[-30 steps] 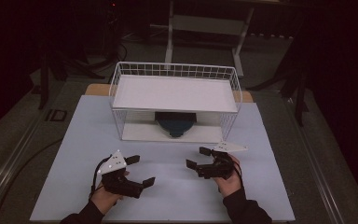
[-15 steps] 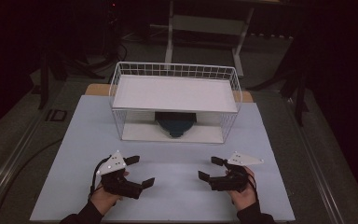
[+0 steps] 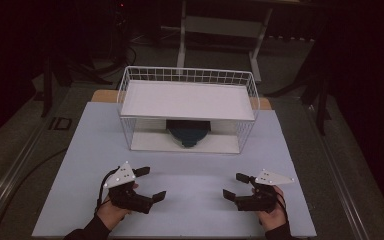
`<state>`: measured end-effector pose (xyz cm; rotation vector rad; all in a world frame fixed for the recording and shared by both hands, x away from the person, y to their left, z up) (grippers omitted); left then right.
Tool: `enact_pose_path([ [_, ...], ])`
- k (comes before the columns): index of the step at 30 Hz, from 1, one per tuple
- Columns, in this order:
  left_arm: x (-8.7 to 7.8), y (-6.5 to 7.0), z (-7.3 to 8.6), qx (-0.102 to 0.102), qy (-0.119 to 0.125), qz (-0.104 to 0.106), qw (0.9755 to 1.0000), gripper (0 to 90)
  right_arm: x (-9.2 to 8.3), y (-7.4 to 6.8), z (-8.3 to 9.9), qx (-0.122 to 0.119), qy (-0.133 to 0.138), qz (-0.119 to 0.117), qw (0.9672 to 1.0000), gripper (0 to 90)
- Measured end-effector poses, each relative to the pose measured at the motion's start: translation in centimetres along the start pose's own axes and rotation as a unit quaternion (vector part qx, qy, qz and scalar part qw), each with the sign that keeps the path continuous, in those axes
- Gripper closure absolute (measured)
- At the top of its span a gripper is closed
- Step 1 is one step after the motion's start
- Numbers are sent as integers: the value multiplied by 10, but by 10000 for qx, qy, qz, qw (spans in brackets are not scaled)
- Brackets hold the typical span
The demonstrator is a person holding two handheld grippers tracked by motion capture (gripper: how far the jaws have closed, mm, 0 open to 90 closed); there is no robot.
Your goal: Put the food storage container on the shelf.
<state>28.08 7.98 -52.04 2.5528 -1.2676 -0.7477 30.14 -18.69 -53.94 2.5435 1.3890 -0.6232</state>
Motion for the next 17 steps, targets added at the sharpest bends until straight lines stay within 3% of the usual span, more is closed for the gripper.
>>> enact_pose_path([
  [5,0,1,0,7,6,50,10000,13,1,11,7,-94,-95,53,9999,151],
  [10,1,1,0,6,-17,55,10000,13,2,14,9,51,-79,24,10000,151],
  [17,1,1,0,-23,12,107,9999,13,3,13,9,69,-109,8,9999,151],
])
Point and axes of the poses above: each handheld gripper's, and its own axes: x roughly forward along the jaws, z roughly out of its underside, y roughly to its right, the point moved 9 cm from there along x, roughly forward along the jaws, and after that the axes turned 12 degrees about -x, right-handed, at the moved point
